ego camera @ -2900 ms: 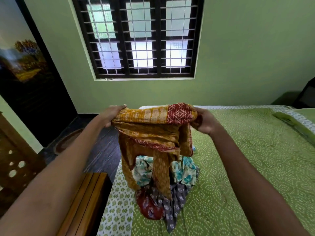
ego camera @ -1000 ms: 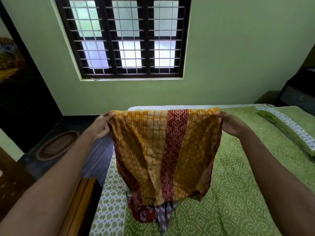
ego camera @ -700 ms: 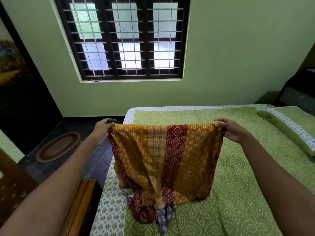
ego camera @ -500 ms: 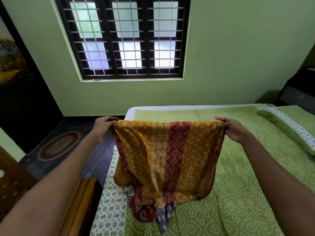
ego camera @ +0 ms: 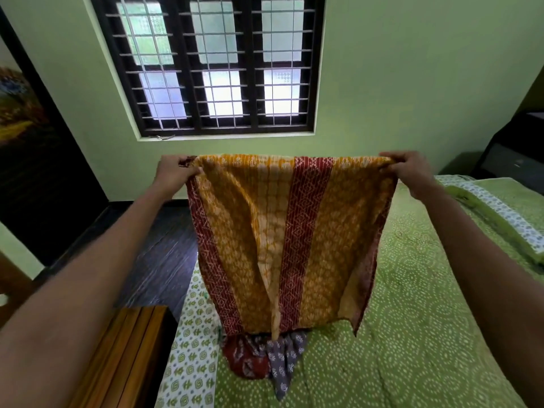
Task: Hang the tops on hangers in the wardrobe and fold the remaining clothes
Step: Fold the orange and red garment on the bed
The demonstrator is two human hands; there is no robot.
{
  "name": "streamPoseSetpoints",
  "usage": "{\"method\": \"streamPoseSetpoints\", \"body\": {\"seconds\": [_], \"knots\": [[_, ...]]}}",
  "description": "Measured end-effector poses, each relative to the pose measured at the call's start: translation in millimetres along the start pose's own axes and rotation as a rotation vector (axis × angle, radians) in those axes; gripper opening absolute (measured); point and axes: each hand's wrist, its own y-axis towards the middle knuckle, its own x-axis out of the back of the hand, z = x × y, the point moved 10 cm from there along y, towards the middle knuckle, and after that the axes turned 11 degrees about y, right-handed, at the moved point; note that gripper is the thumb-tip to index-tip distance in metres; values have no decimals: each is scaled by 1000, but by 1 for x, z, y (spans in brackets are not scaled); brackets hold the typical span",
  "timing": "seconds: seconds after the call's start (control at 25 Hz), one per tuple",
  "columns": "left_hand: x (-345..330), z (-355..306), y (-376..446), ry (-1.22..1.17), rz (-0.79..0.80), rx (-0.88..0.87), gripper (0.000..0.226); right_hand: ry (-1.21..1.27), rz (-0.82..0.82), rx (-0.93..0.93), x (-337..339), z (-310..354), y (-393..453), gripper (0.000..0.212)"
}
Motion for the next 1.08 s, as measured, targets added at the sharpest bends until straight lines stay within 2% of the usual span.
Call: {"method": "streamPoseSetpoints", "body": {"seconds": [0.16,0.32,0.52,0.64,0.68,0.72,0.84,0.92,0.96,1.04,1.08], "knots": [[6,-10,-2,93,-44,-5,30,-203,-61,145,5,6,2,28],[-2,-9,-9,283,24,-40,22,-489,4,131,6,-14,-1,15],[30,-48,-10,111,-267,-139,24,-456,-233,390,19,33,-12,22],[13,-48,-15,178,-190,-126,24,-480,-133,322,5,24,-15,40],[14,-45,-14,169,-213,-135,25,-466,-147,320,7,21,-13,40],[14,-47,-15,144,-214,-145,25,-466,-185,322,14,19,-11,35],[-8,-80,-21,272,-16,-310,25,-423,-351,208,53,7,-9,22],[-6,-103,-23,246,-42,-405,22,-327,-474,101,66,-2,-17,18],[4,-104,-19,194,-101,-378,22,-296,-422,95,53,1,-17,21],[14,-87,-5,188,-161,-231,22,-271,-143,111,8,8,-14,23],[8,-84,-4,219,-140,-195,21,-304,-116,94,2,7,-15,23]]}}
